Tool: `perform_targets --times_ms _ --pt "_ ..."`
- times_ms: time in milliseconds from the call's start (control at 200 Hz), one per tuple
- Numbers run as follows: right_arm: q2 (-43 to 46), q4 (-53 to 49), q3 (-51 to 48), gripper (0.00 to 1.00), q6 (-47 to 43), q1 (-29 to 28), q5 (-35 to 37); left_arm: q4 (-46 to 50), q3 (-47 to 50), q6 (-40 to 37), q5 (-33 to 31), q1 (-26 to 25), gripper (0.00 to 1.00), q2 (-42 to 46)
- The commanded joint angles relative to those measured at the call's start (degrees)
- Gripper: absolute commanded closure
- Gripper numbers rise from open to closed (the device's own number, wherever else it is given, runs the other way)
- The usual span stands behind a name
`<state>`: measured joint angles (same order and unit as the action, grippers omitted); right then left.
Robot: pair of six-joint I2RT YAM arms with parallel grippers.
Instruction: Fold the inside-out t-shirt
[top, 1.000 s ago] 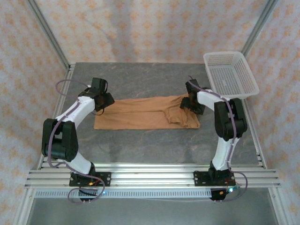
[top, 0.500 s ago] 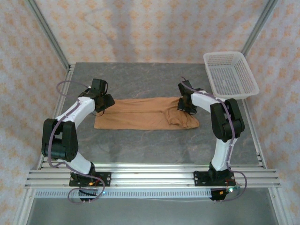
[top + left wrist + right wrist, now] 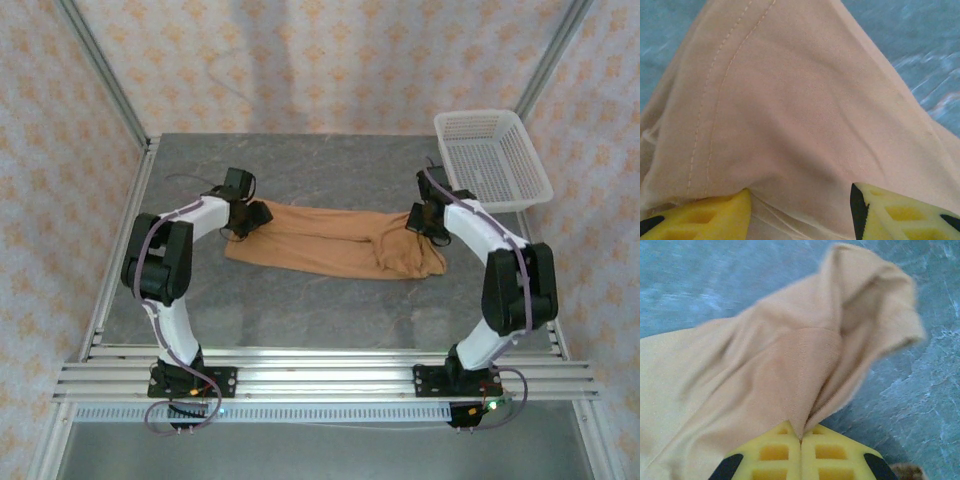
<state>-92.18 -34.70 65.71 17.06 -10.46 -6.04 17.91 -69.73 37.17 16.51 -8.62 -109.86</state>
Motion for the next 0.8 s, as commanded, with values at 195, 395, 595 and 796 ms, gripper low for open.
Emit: perform_targets --times_ms 195,395,595,796 --pt "8.63 -4.38 3.40 1.00 4.07 -8.77 -4.86 7.41 -0.53 -1.82 0.54 0.27 0.42 6.31" --pt "6.66 -1.83 10.77 1.00 10.83 -18.09 -4.50 10.07 0.22 -2.53 2.74 4.31 0.40 14.18" --pt "-2.69 -0.68 22.59 1.00 13.23 -25.31 -4.82 7.66 5.26 -0.77 8.27 12.08 0.40 17.94" --pt "-15.85 -0.56 34.77 1.00 13.71 -29.46 -6.00 7.32 8.43 -1.04 9.26 16.02 0.40 20.71"
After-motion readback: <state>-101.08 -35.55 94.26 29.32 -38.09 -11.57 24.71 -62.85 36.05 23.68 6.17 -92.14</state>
